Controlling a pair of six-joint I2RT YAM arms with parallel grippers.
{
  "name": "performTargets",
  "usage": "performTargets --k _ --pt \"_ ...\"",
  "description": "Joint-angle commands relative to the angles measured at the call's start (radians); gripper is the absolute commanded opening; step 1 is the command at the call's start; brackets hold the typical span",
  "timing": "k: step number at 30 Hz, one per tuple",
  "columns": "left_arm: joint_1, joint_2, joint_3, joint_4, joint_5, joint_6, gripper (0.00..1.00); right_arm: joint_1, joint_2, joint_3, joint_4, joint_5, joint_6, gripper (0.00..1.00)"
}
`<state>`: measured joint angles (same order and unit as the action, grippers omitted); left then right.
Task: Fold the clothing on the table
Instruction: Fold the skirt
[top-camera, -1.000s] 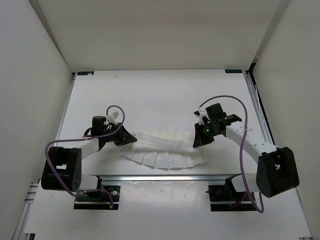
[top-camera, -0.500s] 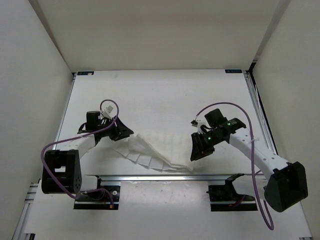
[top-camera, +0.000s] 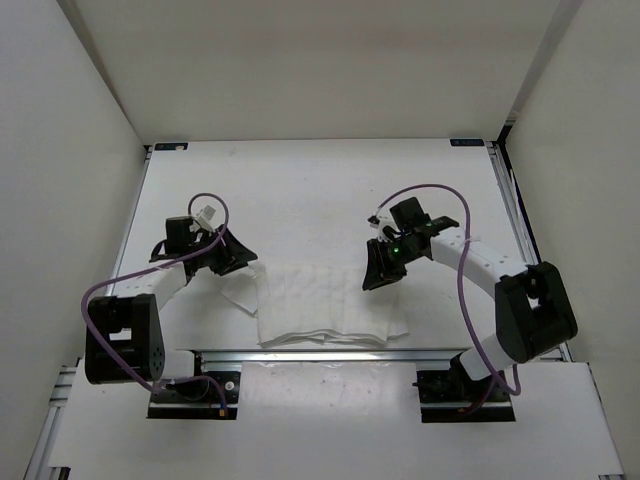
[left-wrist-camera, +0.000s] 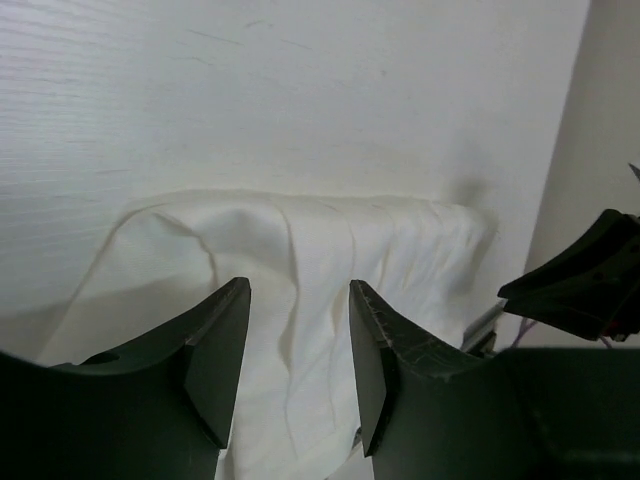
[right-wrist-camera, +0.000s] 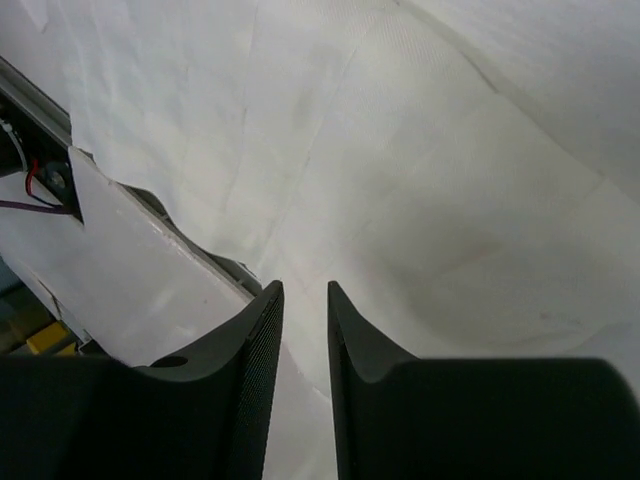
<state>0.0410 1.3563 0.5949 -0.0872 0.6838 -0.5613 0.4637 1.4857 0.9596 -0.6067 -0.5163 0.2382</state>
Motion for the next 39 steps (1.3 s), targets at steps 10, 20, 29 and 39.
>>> performTargets --k 10,20,29,39 --pt "-0.104 0.0 -0.013 -0.117 -0.191 0.06 0.54 0.01 0.064 0.145 0.041 0.098 -0.023 0.3" --pt "-0.121 0.003 -0.061 -0.08 -0.21 0.046 0.53 -0.037 -0.004 0.131 0.001 0.14 -0.037 0.3" --pt "-0.141 0.029 -0.126 0.073 -0.118 -0.06 0.38 -0.079 -0.11 0.025 -0.074 0.321 0.038 0.3" --pt "-0.13 0.026 -0.064 0.087 -0.078 -0.095 0.0 -0.178 -0.222 -0.169 -0.137 0.285 0.115 0.29"
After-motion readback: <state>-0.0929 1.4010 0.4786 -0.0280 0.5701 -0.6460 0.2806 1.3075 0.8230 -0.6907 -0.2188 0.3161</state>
